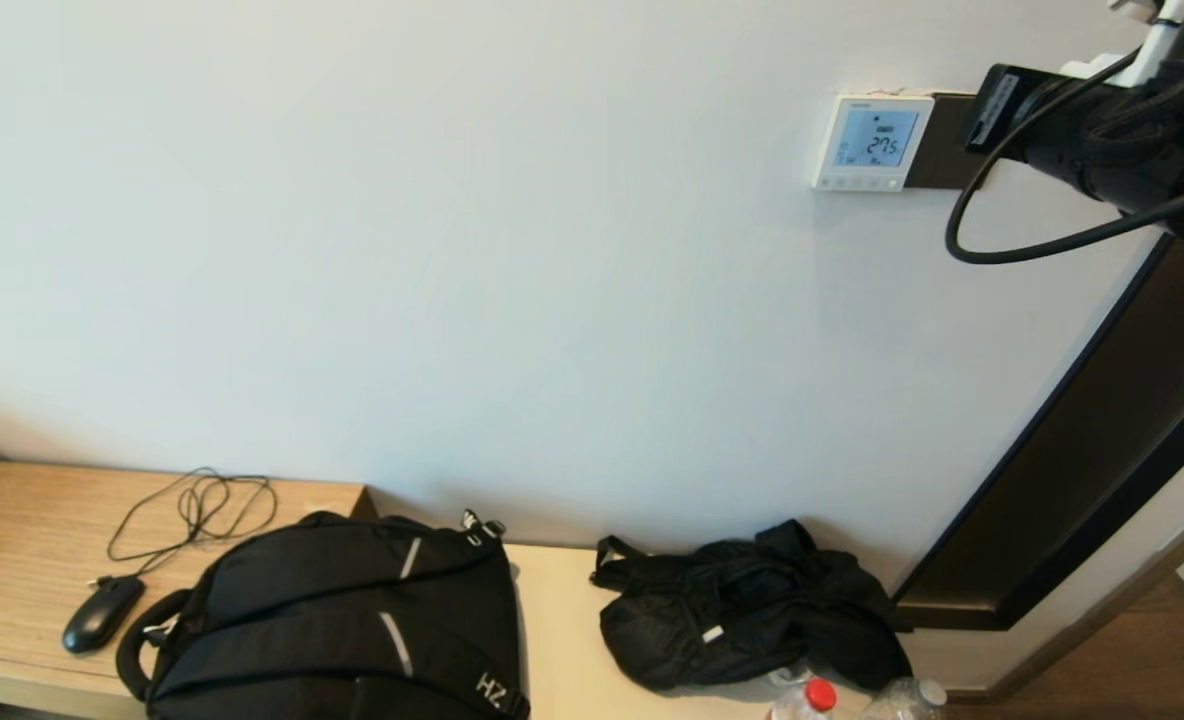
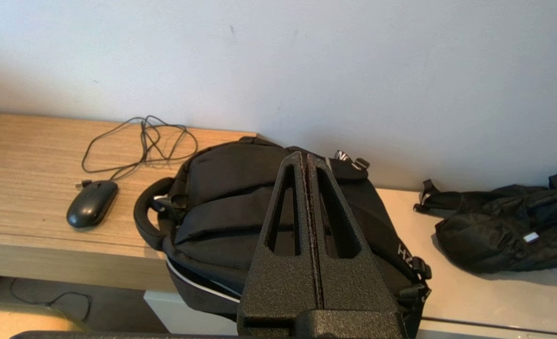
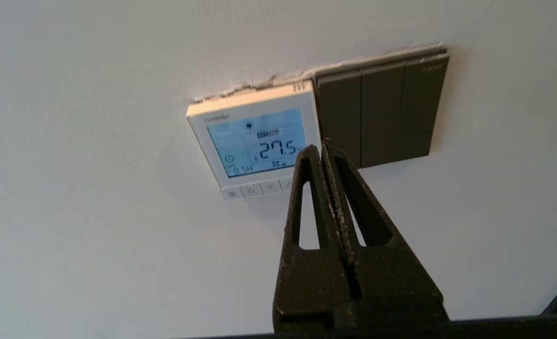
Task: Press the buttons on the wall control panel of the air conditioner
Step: Turn off the central air conditioner
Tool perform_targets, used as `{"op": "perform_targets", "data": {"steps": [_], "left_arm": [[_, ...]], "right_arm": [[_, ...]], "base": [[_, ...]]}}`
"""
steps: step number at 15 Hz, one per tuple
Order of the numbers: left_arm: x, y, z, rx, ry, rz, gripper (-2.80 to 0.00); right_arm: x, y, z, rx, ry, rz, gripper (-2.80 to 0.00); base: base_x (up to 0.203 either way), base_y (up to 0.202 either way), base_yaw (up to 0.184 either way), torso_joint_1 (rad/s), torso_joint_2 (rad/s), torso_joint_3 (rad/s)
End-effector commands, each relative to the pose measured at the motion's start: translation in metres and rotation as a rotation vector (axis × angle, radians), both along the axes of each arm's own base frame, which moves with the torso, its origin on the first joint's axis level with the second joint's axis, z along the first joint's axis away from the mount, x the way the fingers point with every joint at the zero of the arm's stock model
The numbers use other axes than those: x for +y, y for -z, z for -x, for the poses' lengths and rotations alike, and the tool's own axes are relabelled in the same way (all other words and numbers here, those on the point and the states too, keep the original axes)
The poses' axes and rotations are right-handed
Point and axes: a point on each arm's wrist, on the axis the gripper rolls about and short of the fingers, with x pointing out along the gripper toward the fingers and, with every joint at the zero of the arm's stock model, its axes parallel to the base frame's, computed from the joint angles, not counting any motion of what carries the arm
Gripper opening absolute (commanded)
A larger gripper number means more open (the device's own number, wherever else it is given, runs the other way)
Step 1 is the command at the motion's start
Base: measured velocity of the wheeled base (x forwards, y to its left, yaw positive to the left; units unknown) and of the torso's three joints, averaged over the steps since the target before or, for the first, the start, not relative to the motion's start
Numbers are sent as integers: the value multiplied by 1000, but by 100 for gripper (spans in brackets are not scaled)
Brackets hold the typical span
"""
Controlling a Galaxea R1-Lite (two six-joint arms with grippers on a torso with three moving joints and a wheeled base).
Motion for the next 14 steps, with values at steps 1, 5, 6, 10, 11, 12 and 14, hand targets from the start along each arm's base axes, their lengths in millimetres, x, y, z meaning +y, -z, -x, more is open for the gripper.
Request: {"op": "perform_targets", "data": {"steps": [1, 5, 6, 10, 11, 12, 14], "left_arm": [[0, 0, 0, -1, -1, 1, -280], [0, 0, 0, -1, -1, 1, -280], [0, 0, 0, -1, -1, 1, -280], [0, 0, 0, 0, -1, 1, -280], [0, 0, 0, 0, -1, 1, -280], [0, 0, 0, 1, -1, 1, -280], [0, 0, 0, 0, -1, 1, -280]], "right_arm": [[6, 20, -28, 52, 2, 10, -280], [6, 29, -31, 78, 58, 94, -280], [6, 33, -33, 82, 63, 109, -280], [8, 41, -46, 67, 80, 121, -280], [9, 44, -49, 75, 85, 126, -280], [10, 47, -53, 83, 88, 128, -280], [10, 52, -59, 97, 92, 138, -280]], "base": [[0, 0, 0, 0, 0, 0], [0, 0, 0, 0, 0, 0], [0, 0, 0, 0, 0, 0], [0, 0, 0, 0, 0, 0], [0, 0, 0, 0, 0, 0], [0, 0, 0, 0, 0, 0], [0, 0, 0, 0, 0, 0]]}}
